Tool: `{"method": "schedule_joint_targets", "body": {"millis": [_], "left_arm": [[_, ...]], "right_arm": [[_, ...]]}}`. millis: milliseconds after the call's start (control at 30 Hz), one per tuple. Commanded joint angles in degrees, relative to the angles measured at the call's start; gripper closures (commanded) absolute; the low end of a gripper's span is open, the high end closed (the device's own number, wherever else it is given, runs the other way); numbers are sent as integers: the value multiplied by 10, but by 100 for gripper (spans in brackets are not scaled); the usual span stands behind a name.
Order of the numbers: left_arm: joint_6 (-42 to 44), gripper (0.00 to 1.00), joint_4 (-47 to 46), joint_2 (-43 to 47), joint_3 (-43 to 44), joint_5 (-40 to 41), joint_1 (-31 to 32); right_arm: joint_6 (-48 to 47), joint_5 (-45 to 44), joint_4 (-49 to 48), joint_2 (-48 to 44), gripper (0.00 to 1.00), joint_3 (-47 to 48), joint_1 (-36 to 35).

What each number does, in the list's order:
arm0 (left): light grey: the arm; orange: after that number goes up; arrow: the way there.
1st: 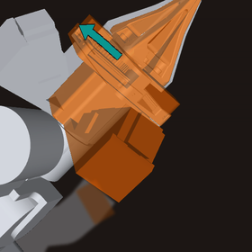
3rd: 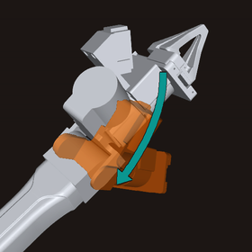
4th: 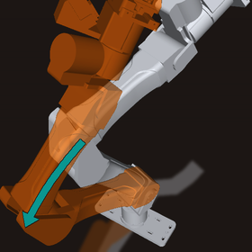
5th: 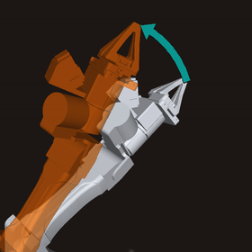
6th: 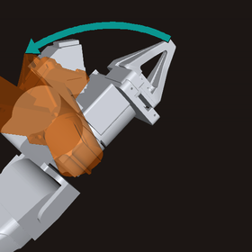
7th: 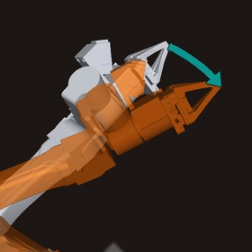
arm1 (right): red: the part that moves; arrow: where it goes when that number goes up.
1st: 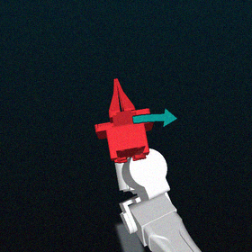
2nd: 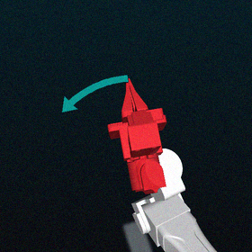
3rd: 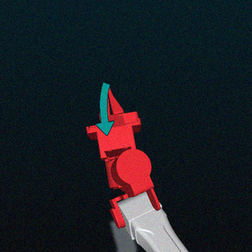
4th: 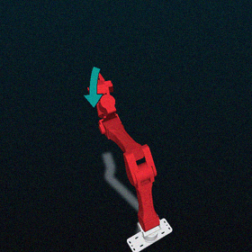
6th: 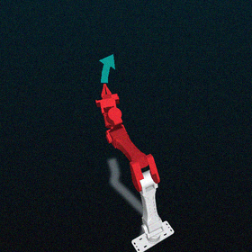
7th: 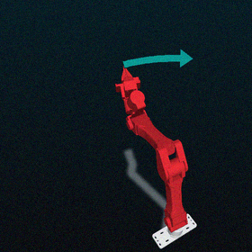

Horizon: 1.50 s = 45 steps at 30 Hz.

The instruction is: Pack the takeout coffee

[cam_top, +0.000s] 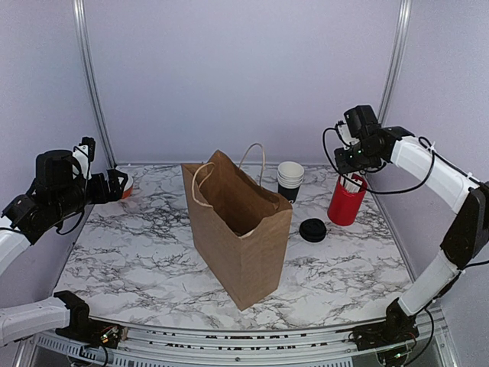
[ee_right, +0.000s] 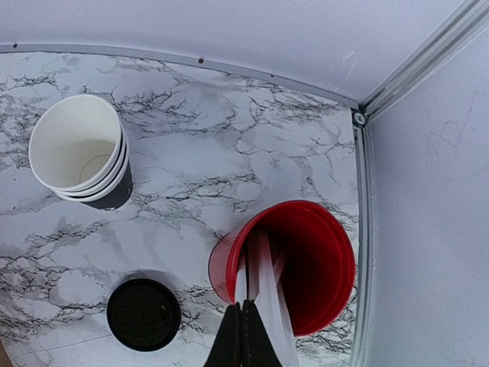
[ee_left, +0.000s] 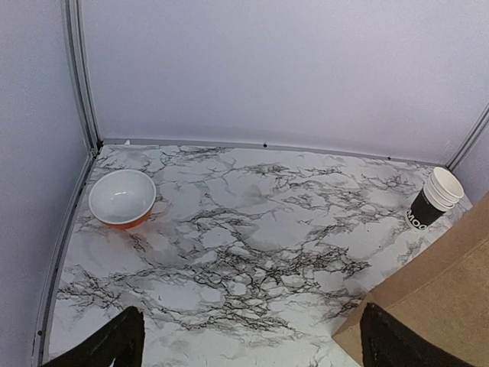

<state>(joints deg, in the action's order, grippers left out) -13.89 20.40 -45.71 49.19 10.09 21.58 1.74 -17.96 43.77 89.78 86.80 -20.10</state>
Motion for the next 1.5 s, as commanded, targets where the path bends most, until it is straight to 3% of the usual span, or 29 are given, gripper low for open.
{"method": "schedule_joint_targets", "body": {"millis": [0,533,833,1033,1467], "left_arm": [[2,1,-16,4,-8,-1,-4],[3,1,-16,-2,-7,-4,-4],[3,1,-17,-8,-7,-4,-4],[4,1,-16,-9,-7,-4,-4],[4,1,-16,-9,-7,-3,-5]], "right_arm": [[5,-17,-5,-22,100,41,-4],[1,-14,-2,-122,100,91,-6],[8,35,-25,-190,100,97,-6],[34,115,-54,-247,100,87,-6],[121,389,-186,-355,100,22,-6]]}}
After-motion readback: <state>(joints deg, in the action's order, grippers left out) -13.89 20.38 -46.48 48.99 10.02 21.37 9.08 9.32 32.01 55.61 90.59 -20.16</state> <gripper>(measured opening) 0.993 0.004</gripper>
